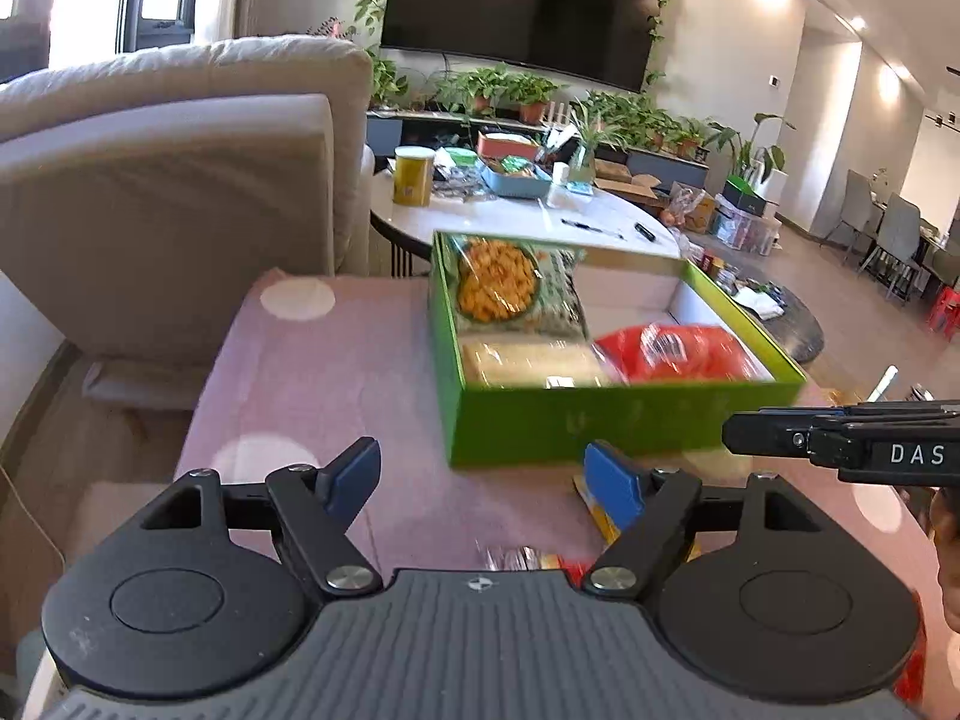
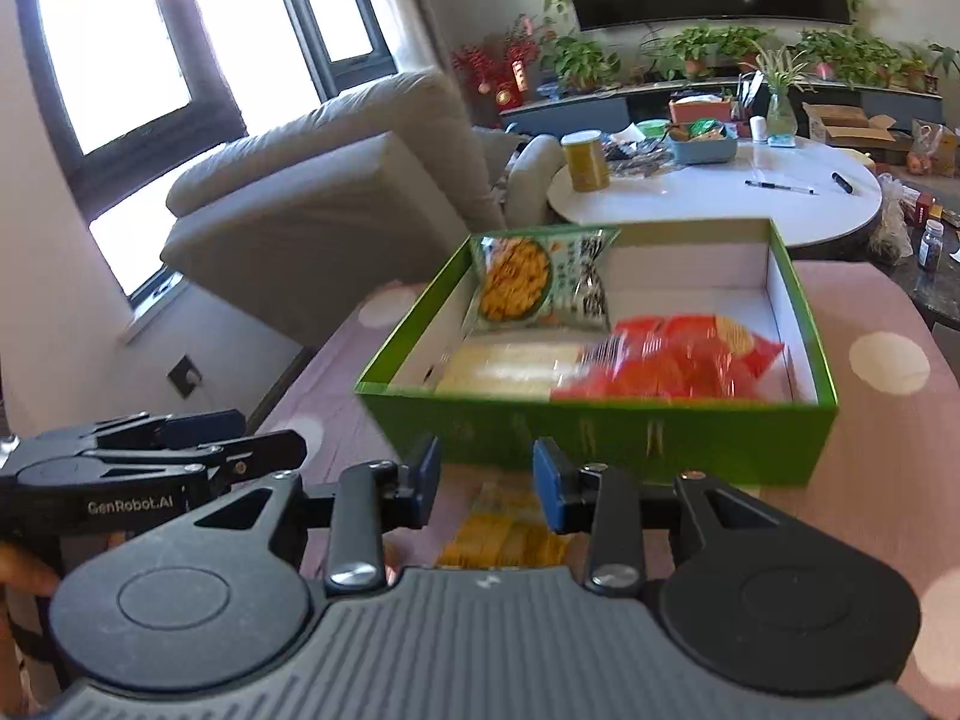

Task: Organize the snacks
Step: 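Grasp the red-and-yellow striped packet with the right gripper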

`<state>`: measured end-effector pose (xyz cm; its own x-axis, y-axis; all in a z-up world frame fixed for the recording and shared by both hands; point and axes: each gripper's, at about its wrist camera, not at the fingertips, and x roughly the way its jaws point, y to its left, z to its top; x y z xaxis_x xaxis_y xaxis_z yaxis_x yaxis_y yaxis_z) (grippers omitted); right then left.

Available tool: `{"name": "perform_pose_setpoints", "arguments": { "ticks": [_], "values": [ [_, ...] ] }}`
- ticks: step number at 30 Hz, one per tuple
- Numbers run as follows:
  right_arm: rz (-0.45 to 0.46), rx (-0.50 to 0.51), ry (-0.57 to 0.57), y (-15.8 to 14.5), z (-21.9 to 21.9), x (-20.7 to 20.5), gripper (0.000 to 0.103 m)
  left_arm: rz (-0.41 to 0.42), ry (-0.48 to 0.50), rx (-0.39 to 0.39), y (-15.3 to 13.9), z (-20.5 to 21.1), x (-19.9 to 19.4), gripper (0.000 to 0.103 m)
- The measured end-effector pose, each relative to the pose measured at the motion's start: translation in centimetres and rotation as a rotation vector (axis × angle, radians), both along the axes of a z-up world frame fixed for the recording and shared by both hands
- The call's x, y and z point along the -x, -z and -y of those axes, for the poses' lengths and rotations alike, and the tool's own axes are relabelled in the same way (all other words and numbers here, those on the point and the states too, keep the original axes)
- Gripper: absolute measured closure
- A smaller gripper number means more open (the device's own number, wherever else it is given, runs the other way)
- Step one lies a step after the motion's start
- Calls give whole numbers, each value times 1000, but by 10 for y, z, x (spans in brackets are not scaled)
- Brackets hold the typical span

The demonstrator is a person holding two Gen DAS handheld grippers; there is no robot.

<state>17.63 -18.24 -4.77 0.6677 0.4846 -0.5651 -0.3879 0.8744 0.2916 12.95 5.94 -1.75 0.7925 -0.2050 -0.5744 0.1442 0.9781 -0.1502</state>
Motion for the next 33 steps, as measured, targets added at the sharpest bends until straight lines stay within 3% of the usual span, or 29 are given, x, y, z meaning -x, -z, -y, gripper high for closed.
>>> {"name": "perform_pose_setpoints", "arguments": {
  "ticks": [13, 21, 25, 33],
  "values": [
    [-98, -18, -27, 15, 6, 49, 55, -61, 110, 23, 27, 22, 45, 25],
    [-174, -27, -1, 31, 9, 58, 39, -102, 128, 28, 40, 30, 48, 23],
    [-199, -36, 19, 36, 12, 57, 26, -128, 139, 30, 46, 32, 46, 22],
    [-221, -73, 41, 43, 14, 53, 21, -153, 165, 71, 51, 37, 43, 22]
  ]
}}
